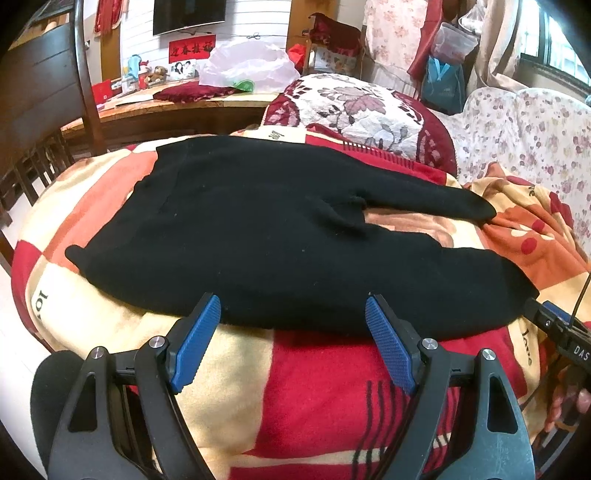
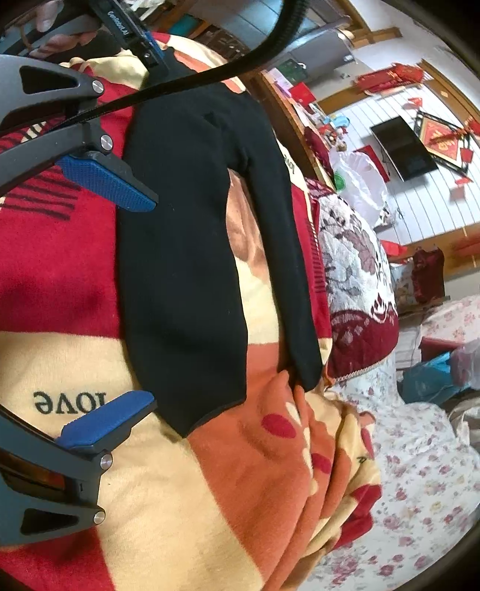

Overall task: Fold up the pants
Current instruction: 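Hover both open grippers over the black pants, positioning near the waistband, then lower both grippers onto the pants waistband edge and close on it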

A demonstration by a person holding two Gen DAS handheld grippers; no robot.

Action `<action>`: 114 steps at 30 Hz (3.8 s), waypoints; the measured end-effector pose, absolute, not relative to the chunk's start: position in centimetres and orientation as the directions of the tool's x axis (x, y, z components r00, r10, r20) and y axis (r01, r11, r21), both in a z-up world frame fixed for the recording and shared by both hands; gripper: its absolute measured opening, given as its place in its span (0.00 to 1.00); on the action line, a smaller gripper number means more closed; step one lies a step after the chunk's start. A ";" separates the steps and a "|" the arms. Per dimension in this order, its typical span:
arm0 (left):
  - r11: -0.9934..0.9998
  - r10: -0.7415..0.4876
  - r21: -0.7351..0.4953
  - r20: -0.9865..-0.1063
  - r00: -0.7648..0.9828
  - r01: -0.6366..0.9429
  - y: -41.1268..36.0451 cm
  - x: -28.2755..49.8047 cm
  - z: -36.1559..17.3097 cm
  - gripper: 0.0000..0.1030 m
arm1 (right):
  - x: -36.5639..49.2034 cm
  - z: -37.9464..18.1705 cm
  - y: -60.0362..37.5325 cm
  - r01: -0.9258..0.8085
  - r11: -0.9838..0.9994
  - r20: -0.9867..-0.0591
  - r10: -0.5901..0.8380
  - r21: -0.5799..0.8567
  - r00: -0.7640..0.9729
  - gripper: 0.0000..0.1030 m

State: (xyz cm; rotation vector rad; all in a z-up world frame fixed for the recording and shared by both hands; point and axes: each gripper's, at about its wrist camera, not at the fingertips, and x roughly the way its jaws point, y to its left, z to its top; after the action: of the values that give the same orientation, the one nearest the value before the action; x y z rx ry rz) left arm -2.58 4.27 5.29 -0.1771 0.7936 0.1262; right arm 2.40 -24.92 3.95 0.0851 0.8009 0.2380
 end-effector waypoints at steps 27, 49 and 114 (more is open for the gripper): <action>0.983 0.067 -0.077 -0.690 0.721 -0.165 3.3 -1.8 8.1 0.79 | 2.5 7.5 -22.2 -0.229 0.961 -0.675 0.272 0.155 0.686 0.95; 0.981 0.079 -0.068 -0.708 0.702 -0.180 3.6 -1.5 7.5 0.79 | 3.2 6.4 -22.3 -0.219 0.960 -0.704 0.276 0.172 0.654 0.95; 0.975 -0.037 -0.154 -0.820 0.571 -0.159 28.3 19.8 5.2 0.79 | 25.2 7.2 -22.7 -0.271 0.932 -0.760 0.354 0.240 0.545 0.95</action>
State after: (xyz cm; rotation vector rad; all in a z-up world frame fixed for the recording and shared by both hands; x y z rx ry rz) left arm 19.80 28.26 5.20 -0.2205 0.9627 0.0724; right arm 25.24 -22.71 7.21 0.0976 0.9222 0.3717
